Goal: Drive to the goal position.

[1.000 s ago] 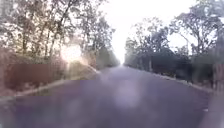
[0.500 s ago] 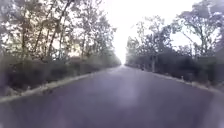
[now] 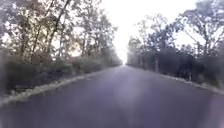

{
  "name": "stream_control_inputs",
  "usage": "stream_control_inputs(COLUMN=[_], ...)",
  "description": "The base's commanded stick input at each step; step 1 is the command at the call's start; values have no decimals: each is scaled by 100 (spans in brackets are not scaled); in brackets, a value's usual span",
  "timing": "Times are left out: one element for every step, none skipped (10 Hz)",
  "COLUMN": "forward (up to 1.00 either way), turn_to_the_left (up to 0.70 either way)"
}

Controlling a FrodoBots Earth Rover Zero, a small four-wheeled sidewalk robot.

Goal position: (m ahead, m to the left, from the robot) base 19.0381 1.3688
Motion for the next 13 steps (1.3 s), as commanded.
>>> stream_control_inputs(forward=[100, 100, 100, 100, 100, 100, 100, 100, 100, 100, 100, 100, 100], turn_to_the_left=[0, 0, 0, 0, 0, 0, 0, -1, -7, -28, -32, -35, -39])
